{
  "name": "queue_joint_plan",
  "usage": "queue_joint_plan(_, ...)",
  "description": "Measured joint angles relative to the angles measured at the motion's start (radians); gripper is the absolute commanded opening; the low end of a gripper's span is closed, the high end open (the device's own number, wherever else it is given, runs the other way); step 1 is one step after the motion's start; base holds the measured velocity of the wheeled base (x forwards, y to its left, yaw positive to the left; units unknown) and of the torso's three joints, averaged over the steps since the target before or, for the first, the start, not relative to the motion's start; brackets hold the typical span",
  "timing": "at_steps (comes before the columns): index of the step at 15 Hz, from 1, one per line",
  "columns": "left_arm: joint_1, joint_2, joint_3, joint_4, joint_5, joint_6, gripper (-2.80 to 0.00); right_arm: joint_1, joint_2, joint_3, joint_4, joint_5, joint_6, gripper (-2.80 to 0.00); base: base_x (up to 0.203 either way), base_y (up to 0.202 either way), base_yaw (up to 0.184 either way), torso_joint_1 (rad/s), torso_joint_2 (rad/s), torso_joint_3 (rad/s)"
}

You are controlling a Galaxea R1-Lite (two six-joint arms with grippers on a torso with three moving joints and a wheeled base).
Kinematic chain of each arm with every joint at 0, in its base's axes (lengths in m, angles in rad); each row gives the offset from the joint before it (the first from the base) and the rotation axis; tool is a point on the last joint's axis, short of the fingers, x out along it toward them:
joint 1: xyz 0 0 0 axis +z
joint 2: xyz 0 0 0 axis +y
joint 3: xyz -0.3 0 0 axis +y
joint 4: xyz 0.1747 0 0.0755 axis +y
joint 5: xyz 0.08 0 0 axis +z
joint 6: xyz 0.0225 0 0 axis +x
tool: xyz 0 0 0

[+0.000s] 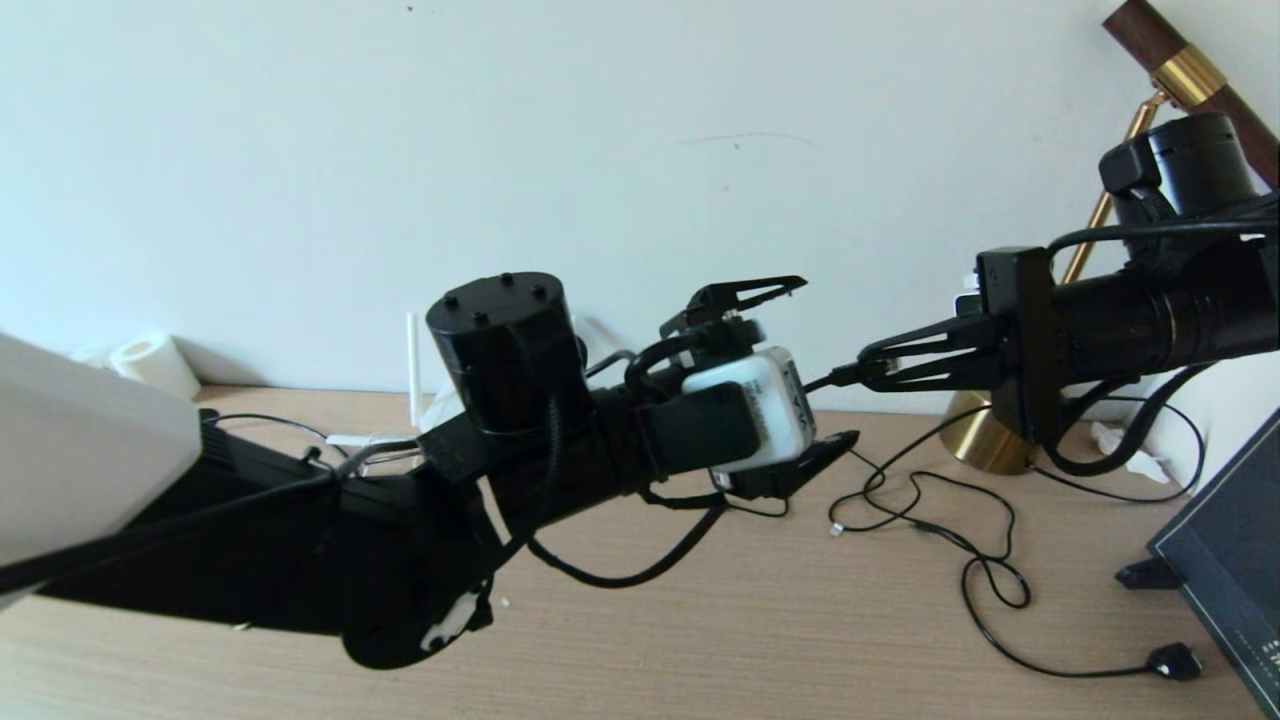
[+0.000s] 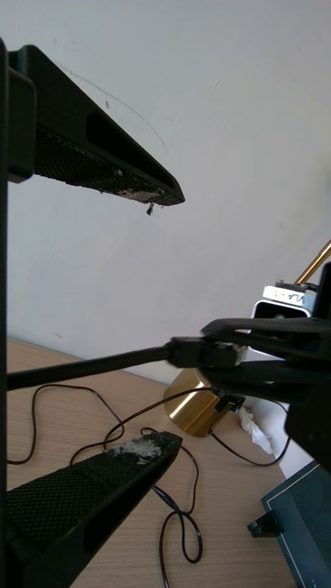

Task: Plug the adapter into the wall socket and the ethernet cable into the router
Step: Hand it to the other hand

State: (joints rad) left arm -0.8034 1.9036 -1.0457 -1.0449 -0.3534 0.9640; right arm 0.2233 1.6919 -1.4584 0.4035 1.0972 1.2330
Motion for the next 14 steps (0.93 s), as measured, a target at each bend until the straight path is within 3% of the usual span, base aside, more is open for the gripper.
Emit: queue_joint_plan(14, -0.004, -0.011, 0.009, -0.023, 0.003, -0.003, 0.0, 0.014, 0.009, -0.019, -0.004, -0.001, 0.001, -2.8, 0.0, 0.0, 0.0, 0.0, 0.0, 0.0)
